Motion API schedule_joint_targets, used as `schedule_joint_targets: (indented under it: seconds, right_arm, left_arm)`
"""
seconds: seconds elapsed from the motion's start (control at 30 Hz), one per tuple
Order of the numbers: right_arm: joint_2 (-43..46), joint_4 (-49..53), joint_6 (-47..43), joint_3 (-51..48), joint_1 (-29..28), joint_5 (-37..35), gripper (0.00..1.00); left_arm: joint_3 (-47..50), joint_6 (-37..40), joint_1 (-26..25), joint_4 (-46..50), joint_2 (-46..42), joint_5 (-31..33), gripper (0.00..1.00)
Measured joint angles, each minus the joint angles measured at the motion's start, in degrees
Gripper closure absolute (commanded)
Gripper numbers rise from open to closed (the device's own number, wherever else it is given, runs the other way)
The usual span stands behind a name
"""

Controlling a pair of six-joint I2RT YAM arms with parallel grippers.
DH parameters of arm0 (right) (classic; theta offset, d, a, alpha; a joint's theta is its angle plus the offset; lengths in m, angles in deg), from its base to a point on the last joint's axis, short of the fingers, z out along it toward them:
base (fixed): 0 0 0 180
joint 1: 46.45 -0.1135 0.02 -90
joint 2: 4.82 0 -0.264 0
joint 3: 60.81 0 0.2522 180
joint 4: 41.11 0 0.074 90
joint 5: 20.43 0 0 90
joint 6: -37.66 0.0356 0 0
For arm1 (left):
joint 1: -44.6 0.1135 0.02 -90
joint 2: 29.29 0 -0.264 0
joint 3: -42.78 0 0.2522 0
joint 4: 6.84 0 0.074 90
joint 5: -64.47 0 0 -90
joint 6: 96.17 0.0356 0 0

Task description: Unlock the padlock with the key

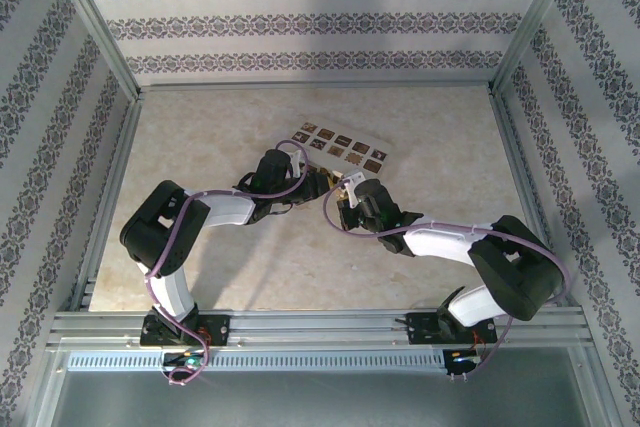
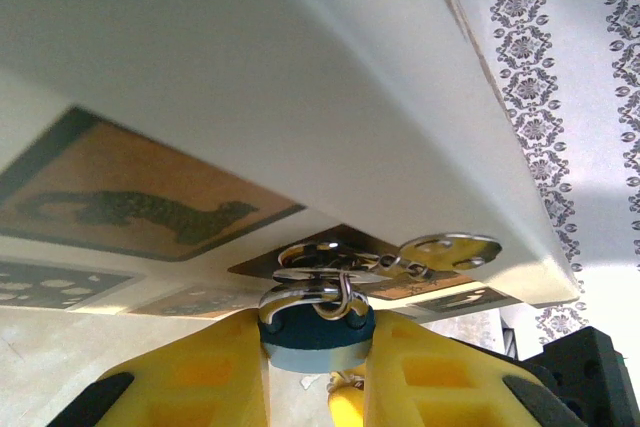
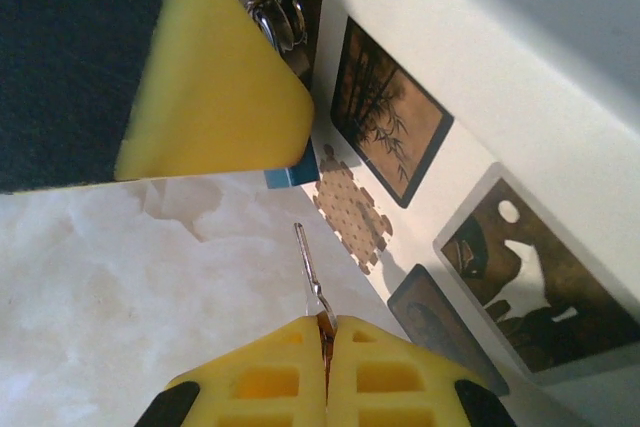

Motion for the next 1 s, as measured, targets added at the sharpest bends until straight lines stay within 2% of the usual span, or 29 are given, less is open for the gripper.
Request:
schedule_joint_targets:
  seconds: [1.0]
  right_arm:
    - [-1.3, -3.6, -0.4, 0.0, 0.0, -1.5, 1.0]
  left_arm:
    - [-0.3, -0.2, -0.4, 0.4, -1.1, 0.0, 0.76]
